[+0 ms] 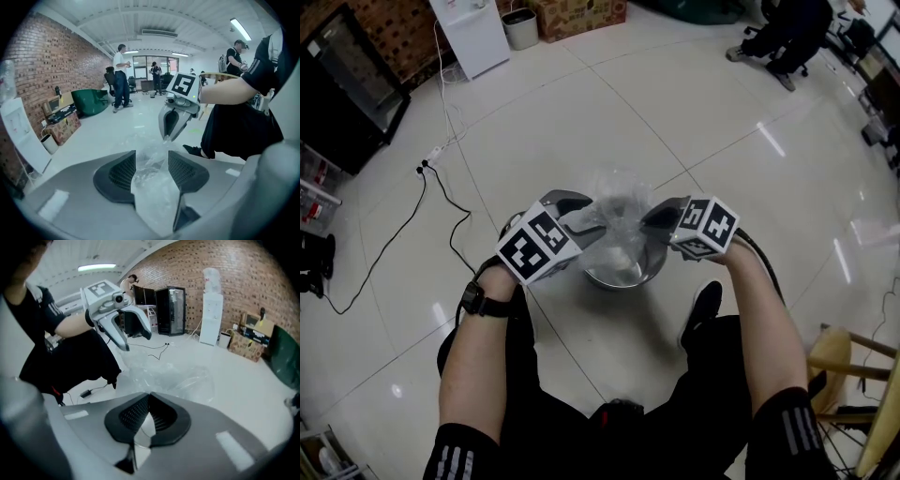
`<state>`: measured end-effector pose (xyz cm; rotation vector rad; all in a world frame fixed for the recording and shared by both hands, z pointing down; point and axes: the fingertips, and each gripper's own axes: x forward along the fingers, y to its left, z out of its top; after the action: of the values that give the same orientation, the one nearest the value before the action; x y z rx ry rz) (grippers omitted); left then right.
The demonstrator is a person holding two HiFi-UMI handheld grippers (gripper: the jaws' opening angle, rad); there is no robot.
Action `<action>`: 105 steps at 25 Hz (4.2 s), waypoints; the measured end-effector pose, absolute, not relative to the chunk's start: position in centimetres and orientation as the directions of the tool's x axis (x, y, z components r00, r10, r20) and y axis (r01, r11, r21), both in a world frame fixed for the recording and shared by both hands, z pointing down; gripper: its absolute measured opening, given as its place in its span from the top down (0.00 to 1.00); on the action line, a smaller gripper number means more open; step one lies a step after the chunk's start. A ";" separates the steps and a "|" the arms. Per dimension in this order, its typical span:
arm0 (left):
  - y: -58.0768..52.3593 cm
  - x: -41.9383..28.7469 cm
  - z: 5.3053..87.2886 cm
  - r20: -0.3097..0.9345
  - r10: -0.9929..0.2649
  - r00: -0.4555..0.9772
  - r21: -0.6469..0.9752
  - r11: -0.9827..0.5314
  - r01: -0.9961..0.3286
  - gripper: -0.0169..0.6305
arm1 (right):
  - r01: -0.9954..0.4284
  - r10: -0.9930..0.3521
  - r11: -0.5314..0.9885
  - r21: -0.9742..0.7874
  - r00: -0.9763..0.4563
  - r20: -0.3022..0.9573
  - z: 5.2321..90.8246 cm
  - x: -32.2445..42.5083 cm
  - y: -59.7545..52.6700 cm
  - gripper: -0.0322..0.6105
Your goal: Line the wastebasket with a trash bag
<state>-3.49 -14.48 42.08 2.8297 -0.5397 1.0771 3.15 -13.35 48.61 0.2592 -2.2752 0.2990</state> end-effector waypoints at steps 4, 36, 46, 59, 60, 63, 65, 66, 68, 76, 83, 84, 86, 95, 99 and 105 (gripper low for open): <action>-15.4 -4.5 40.8 0.636 -0.355 0.686 -0.093 -0.917 -0.388 0.65 | -0.289 0.037 0.907 -0.306 -0.670 0.742 49.3 4.8 -10.7 0.94; -15.6 -13.4 52.8 0.784 -0.175 0.596 0.389 -0.610 -0.691 0.64 | -0.129 0.125 0.978 -0.163 -0.265 0.956 69.8 -2.0 -10.3 0.94; -15.4 -10.9 55.0 0.824 -0.159 0.543 0.324 -0.655 -0.683 0.77 | -0.174 0.101 0.971 -0.165 -0.325 0.940 72.3 -3.7 -11.9 0.94; -16.2 -8.4 52.6 0.797 -0.198 0.571 0.282 -0.714 -0.641 0.92 | -0.290 0.205 0.887 -0.359 -0.449 0.869 74.5 -6.0 -10.6 0.94; -16.2 -8.1 52.5 0.795 -0.199 0.574 0.279 -0.720 -0.636 0.92 | -0.296 0.209 0.881 -0.368 -0.456 0.865 74.8 -6.1 -10.5 0.94; -16.3 -7.5 52.3 0.795 -0.197 0.574 0.269 -0.733 -0.624 0.92 | -0.304 0.197 0.882 -0.361 -0.457 0.867 74.8 -6.0 -10.3 0.94; -16.2 -7.9 52.5 0.805 -0.193 0.561 0.258 -0.737 -0.624 0.92 | -0.317 0.167 0.881 -0.352 -0.487 0.857 74.0 -6.3 -10.7 0.94; -16.2 -8.0 52.6 0.809 -0.193 0.555 0.251 -0.740 -0.624 0.92 | -0.336 0.129 0.881 -0.334 -0.507 0.852 73.4 -6.2 -11.3 0.92; -16.3 -7.9 52.4 0.808 -0.197 0.555 0.245 -0.745 -0.621 0.92 | -0.377 0.013 0.887 -0.268 -0.560 0.828 71.8 -6.0 -13.3 0.77; -16.8 -7.2 50.1 0.780 -0.241 0.577 0.214 -0.764 -0.608 0.92 | -0.434 -0.038 0.858 -0.273 -0.585 0.810 66.6 -4.9 -16.0 0.74; -16.5 -6.1 49.9 0.769 -0.237 0.594 0.208 -0.786 -0.583 0.92 | -0.386 0.164 0.840 -0.381 -0.490 0.856 64.4 -1.0 -11.8 0.70; -16.3 -5.7 50.0 0.767 -0.230 0.599 0.210 -0.792 -0.573 0.92 | -0.381 0.186 0.834 -0.398 -0.485 0.854 63.6 -0.4 -11.1 0.69; -15.9 -4.9 50.0 0.763 -0.218 0.608 0.204 -0.811 -0.548 0.92 | -0.362 0.214 0.831 -0.423 -0.494 0.843 61.7 0.6 -10.1 0.66; -13.7 -0.9 49.4 0.747 -0.184 0.638 0.137 -0.897 -0.420 0.92 | -0.465 -0.094 0.796 -0.387 -0.727 0.680 47.5 2.8 -12.4 0.62; -11.8 0.9 50.2 0.757 -0.150 0.635 0.122 -0.923 -0.364 0.92 | -0.546 -0.231 0.763 -0.346 -0.731 0.642 45.9 5.5 -13.6 0.70; -10.2 3.0 49.6 0.745 -0.141 0.652 0.068 -0.956 -0.284 0.92 | -0.605 -0.341 0.721 -0.337 -0.734 0.587 45.5 7.2 -16.1 0.80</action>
<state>2.99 -10.25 49.62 2.6897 -0.3495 1.1905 7.21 -16.06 45.47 0.7207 -2.4313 0.7163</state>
